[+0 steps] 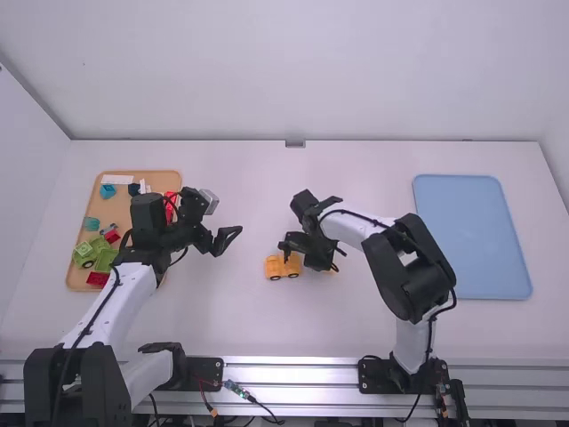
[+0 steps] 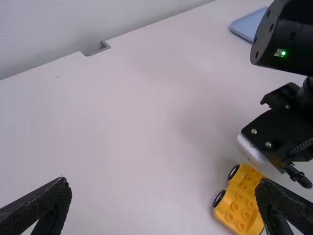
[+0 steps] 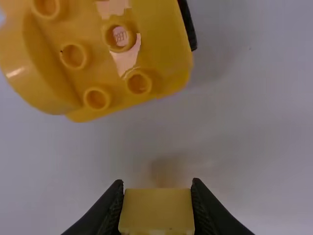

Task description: Assemble lego blocks to make yellow taxi

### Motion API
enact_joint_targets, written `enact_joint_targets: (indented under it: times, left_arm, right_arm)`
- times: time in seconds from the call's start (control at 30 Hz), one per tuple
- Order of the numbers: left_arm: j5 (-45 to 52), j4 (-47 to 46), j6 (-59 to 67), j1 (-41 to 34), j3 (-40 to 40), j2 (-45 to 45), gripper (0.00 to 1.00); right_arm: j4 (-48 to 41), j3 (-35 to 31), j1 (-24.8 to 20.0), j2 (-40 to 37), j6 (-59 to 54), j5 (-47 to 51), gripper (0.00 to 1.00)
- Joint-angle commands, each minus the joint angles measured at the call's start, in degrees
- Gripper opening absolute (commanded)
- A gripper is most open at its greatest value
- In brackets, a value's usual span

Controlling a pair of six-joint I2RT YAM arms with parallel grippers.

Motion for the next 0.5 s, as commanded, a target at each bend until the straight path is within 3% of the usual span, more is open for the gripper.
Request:
enact_joint_targets:
  times: [0.0,0.13,0.17,0.23,0.27,0.3,0.47]
  left_arm:
    - [0.67,-0.08,0.45,0.26,1.23,-1.16,0.99]
    - [0.67,-0.08,0.45,0.28,1.23,-1.16,0.99]
    - [0.65,-0.08,0.45,0.26,1.25,-1.16,0.99]
    - [0.65,-0.08,0.43,0.26,1.23,-1.14,0.99]
    - [0.67,-0.08,0.45,0.26,1.23,-1.16,0.99]
    - [0.67,-0.08,0.45,0.28,1.23,-1.16,0.99]
    - [0.45,0.42,3.07,0.26,1.23,-1.16,0.99]
  right_arm:
    - [-0.31,0.90,-0.17,0.80,-0.24,-0.76,0.18]
    - [-1.18,0.96,-0.20,0.80,-0.04,-0.79,0.31]
    - [-1.38,0.96,-0.20,0.80,-0.04,-0.81,0.41]
    - [-1.36,0.96,-0.20,0.80,-0.04,-0.79,0.47]
    - [-1.36,0.96,-0.20,0.80,-0.02,-0.83,0.58]
    - [-1.38,0.96,-0.20,0.80,-0.02,-0.76,1.00]
    - [-1.22,1.36,-0.17,0.54,-0.02,1.99,0.99]
